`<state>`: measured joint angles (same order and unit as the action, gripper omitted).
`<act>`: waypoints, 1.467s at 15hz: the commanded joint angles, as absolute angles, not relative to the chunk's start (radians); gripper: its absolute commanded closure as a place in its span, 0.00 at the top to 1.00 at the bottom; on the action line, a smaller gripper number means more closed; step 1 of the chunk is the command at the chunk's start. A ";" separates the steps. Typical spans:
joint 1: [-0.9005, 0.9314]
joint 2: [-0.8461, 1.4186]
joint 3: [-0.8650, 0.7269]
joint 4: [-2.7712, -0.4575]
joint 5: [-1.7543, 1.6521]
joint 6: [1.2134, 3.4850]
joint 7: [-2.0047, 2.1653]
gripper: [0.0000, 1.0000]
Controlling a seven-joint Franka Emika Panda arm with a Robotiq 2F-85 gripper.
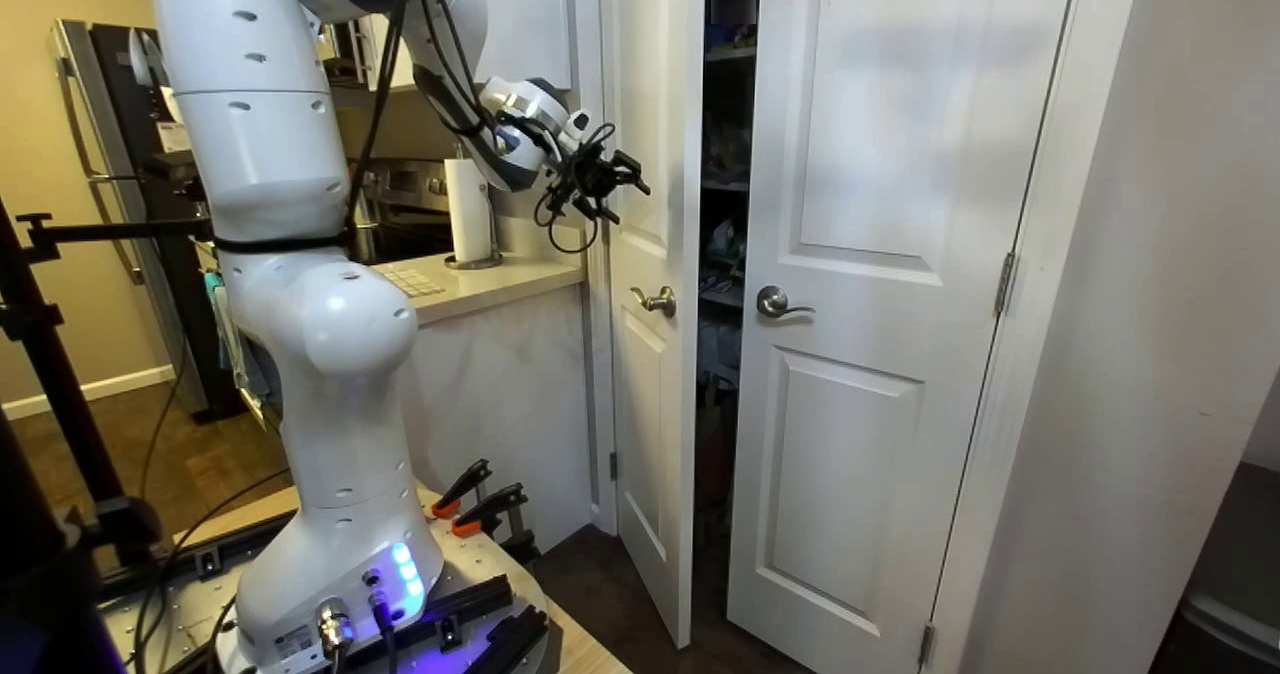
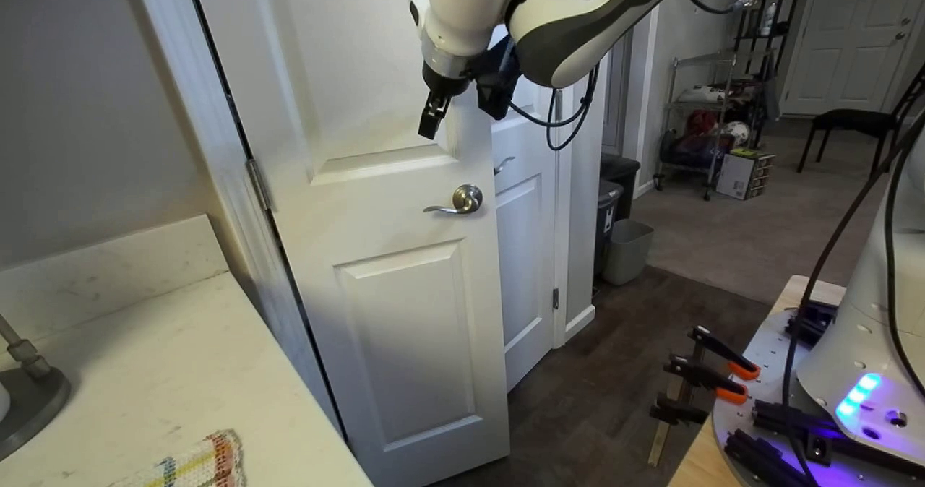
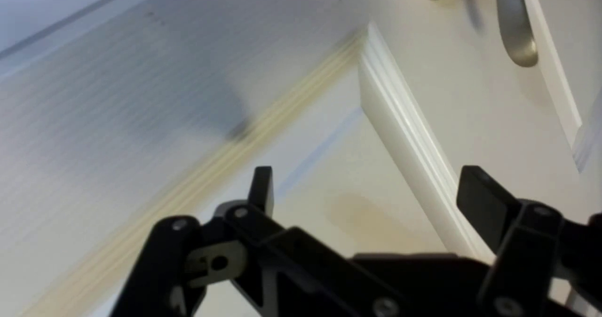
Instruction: Close the left pantry door
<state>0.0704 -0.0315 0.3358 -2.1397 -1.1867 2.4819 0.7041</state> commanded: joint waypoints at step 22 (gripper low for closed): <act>0.128 0.254 0.129 -1.780 -1.587 2.467 0.695 1.00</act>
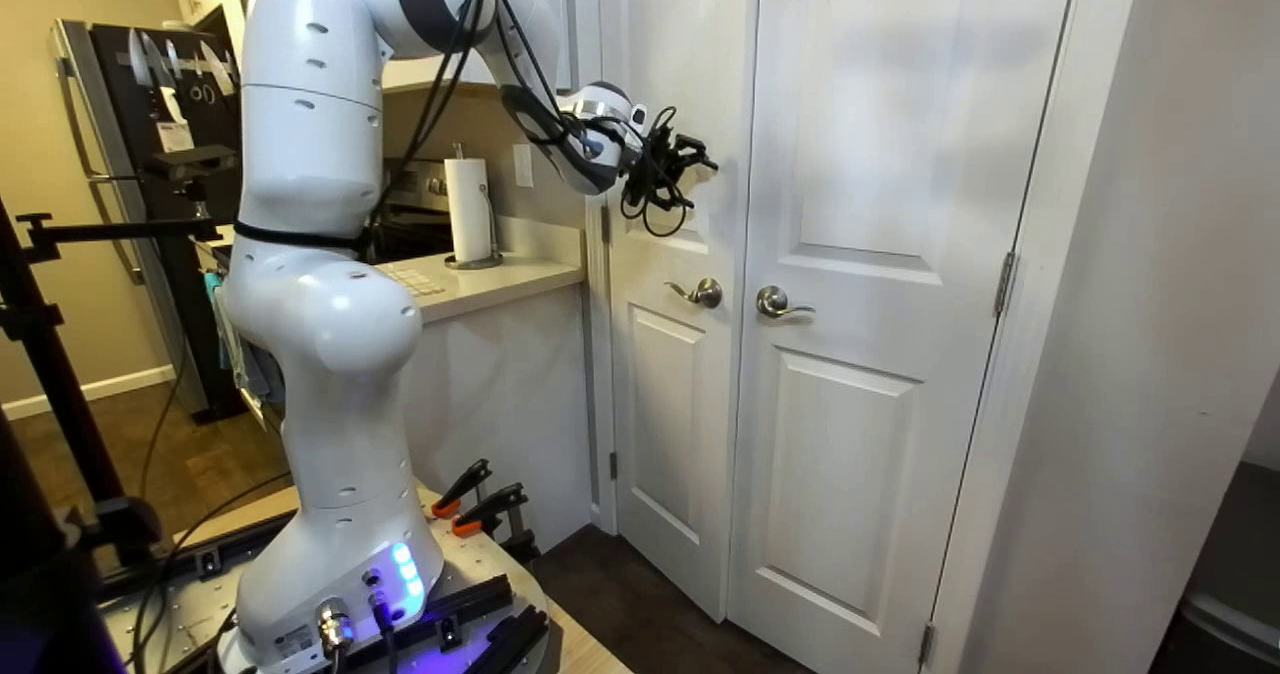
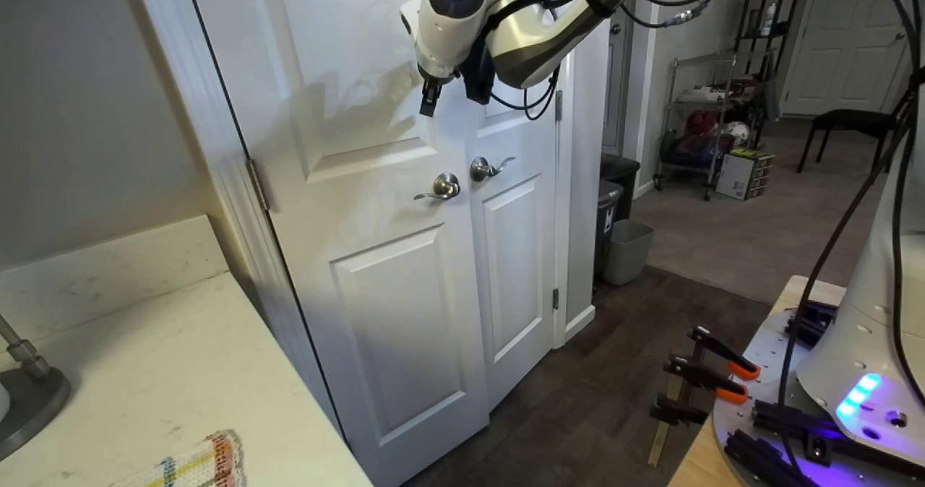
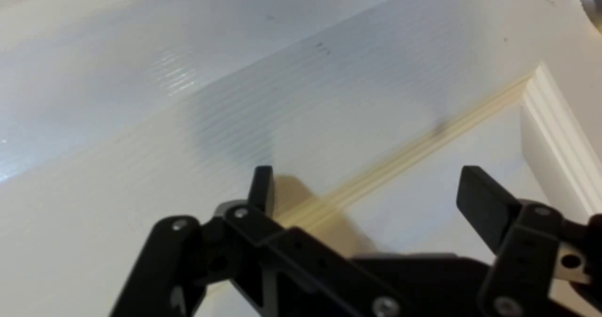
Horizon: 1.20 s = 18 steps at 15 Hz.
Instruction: Close the left pantry door
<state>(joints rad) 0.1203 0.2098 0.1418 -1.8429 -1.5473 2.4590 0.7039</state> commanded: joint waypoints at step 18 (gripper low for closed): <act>0.126 0.261 0.143 -1.784 -1.375 2.437 0.699 1.00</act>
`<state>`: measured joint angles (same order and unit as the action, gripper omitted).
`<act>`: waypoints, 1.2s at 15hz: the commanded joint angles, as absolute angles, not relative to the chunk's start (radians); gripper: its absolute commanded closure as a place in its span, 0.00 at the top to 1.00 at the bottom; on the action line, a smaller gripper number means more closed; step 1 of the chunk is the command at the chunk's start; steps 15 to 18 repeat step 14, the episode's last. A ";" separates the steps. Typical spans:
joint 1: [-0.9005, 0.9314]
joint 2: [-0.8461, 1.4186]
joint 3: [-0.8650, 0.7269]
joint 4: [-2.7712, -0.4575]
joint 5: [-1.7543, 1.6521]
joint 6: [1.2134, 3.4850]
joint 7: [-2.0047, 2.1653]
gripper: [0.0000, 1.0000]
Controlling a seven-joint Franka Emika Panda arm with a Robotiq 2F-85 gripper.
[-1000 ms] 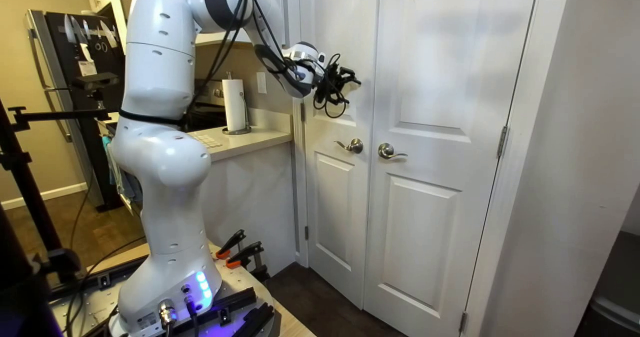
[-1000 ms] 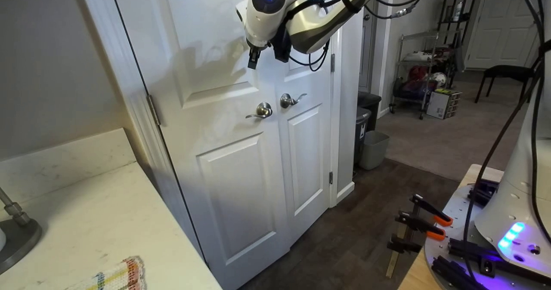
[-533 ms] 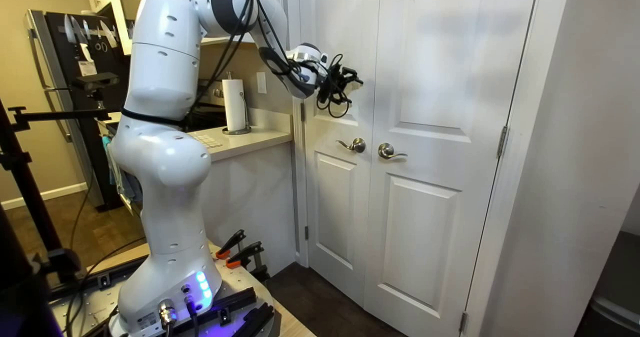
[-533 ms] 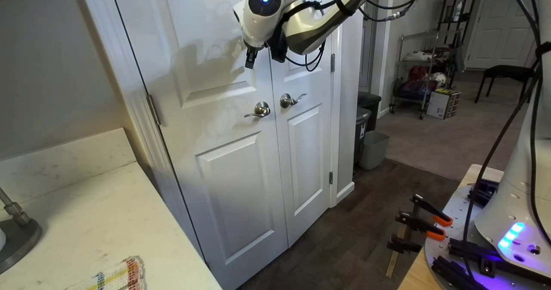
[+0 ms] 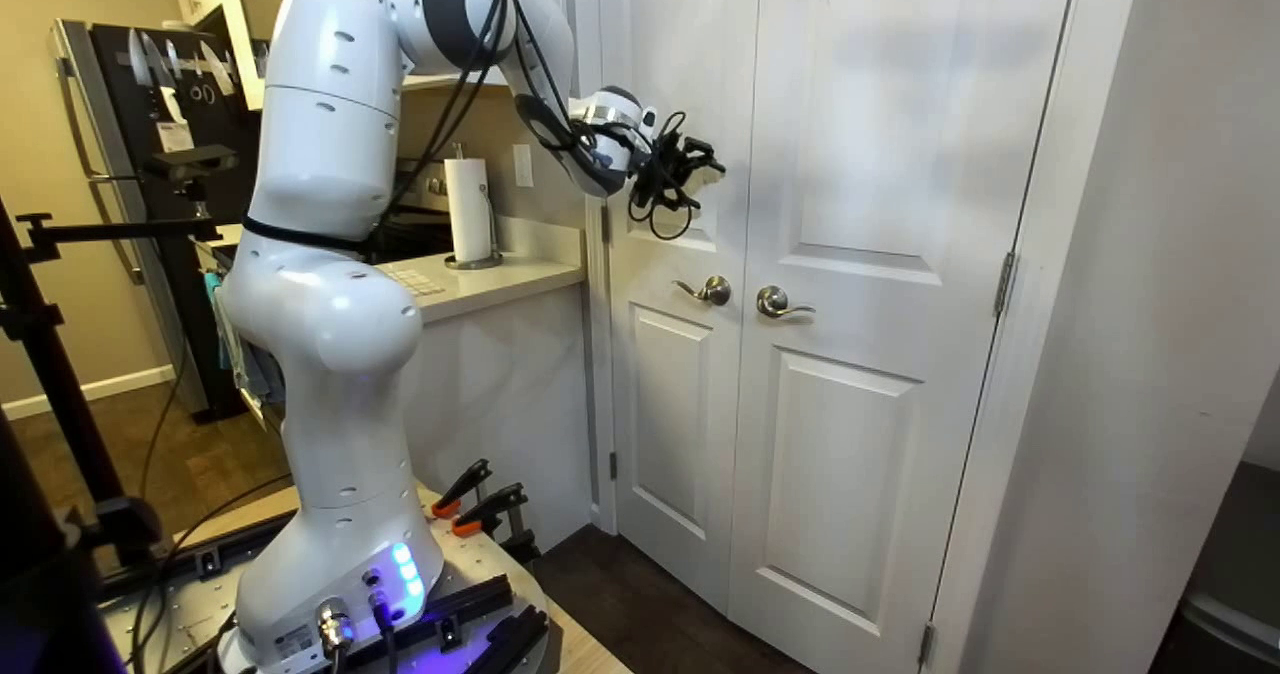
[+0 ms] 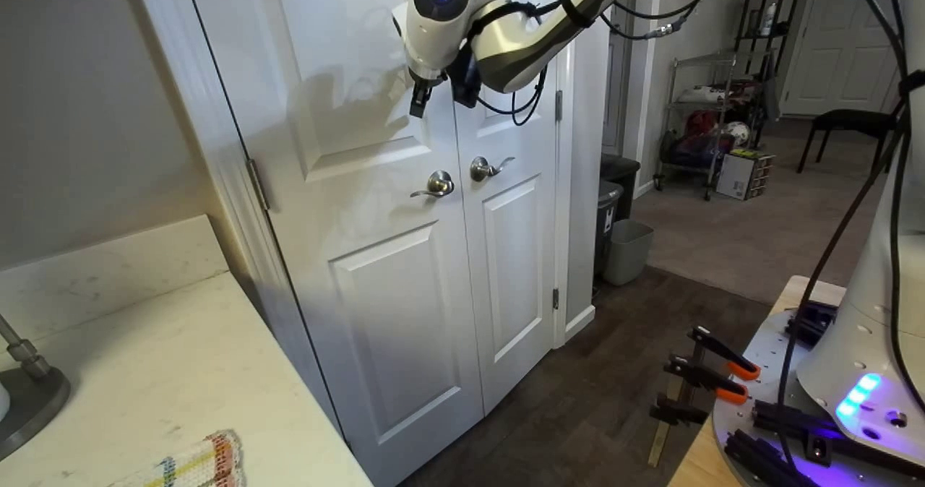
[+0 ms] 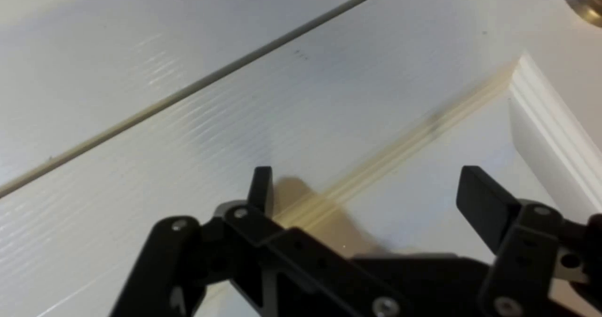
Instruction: Close the left pantry door
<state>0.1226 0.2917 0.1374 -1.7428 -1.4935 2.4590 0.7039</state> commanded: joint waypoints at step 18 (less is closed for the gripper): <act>0.142 0.152 0.108 -1.987 -1.053 2.396 0.768 1.00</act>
